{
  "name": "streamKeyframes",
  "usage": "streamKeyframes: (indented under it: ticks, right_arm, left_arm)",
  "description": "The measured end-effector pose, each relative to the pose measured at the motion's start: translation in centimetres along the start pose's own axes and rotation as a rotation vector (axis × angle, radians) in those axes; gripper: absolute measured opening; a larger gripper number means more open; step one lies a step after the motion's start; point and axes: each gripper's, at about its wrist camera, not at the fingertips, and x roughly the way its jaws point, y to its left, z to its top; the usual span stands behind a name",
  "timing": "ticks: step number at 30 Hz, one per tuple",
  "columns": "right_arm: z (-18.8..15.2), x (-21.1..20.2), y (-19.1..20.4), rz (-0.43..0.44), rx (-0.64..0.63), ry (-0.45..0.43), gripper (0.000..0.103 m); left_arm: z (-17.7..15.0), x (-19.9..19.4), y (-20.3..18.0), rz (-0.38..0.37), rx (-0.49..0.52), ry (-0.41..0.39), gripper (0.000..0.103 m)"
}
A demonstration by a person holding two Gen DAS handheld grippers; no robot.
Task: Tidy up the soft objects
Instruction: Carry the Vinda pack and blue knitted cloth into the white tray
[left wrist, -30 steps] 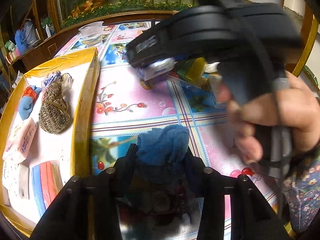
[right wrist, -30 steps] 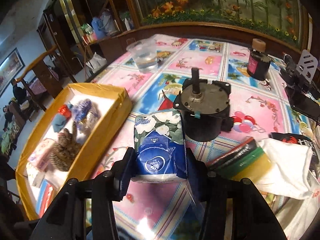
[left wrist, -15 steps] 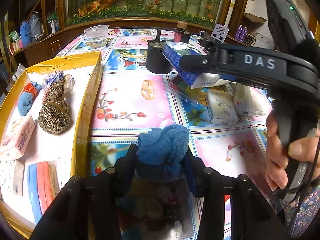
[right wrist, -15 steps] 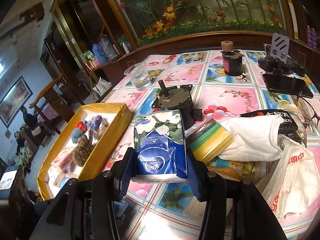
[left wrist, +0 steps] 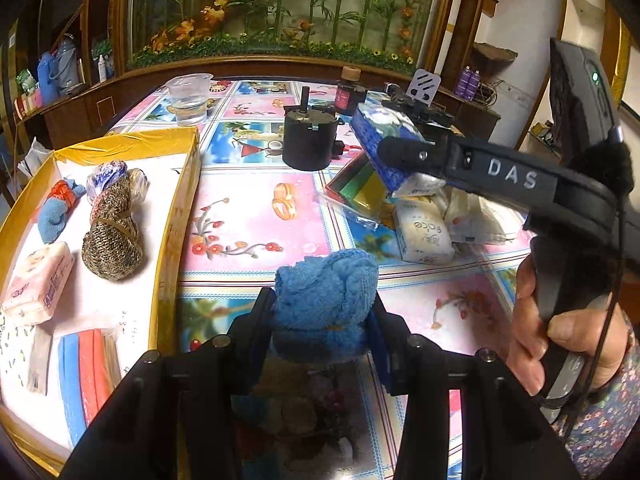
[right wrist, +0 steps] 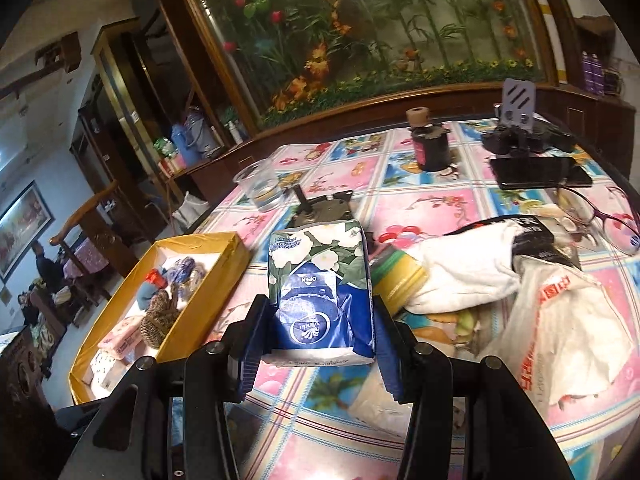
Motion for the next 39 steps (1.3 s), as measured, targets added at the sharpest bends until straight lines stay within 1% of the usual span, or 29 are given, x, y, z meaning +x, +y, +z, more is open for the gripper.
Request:
streamKeyframes:
  ticks: [3, 7, 12, 16, 22, 28, 35, 39]
  right_arm:
    - [-0.2, 0.0, -0.3, -0.017, 0.012, 0.002, 0.053]
    - [-0.5, -0.6, 0.0, -0.032, 0.014, -0.017, 0.053]
    - [-1.2, -1.4, 1.6, -0.037, 0.000, -0.052, 0.053]
    - [-1.5, -1.7, 3.1, -0.019, -0.020, -0.072, 0.053]
    - [-1.8, -1.3, 5.4, 0.012, -0.045, -0.078, 0.053]
    - [-2.2, -0.4, 8.6, 0.051, -0.083, -0.083, 0.053]
    - [-2.6, 0.9, 11.7, 0.096, -0.125, -0.075, 0.053]
    - [-2.6, 1.0, 12.8, 0.115, -0.145, -0.092, 0.054]
  left_arm:
    - [0.1, -0.7, 0.1, -0.022, -0.004, -0.018, 0.043]
    - [0.5, -2.3, 0.4, -0.038, -0.005, -0.065, 0.043]
    - [1.2, -3.6, 1.7, -0.034, -0.028, -0.106, 0.043]
    - [1.7, -4.5, 3.3, -0.017, -0.065, -0.131, 0.043]
    - [2.5, -5.8, 6.6, 0.025, -0.128, -0.173, 0.043]
    - [2.9, -7.4, 10.2, 0.077, -0.194, -0.211, 0.043]
    - [3.1, -8.4, 14.6, 0.151, -0.264, -0.231, 0.043]
    - [3.1, -8.8, 17.1, 0.201, -0.302, -0.227, 0.043]
